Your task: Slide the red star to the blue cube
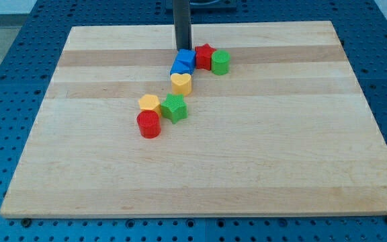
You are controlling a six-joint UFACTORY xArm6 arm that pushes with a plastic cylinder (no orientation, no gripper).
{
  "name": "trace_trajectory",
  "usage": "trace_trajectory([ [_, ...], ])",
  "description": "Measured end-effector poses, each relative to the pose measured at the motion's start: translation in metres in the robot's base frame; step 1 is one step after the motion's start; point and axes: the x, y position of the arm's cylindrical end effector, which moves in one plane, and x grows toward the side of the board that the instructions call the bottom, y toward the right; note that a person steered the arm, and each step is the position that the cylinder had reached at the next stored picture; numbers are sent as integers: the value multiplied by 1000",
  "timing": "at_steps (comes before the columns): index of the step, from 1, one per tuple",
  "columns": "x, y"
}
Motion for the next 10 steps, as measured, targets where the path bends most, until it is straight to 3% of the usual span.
trace_trajectory([
  [1,-2,-28],
  [2,21,-63],
  [3,53,-70],
  [6,89,-69],
  [10,189,-69],
])
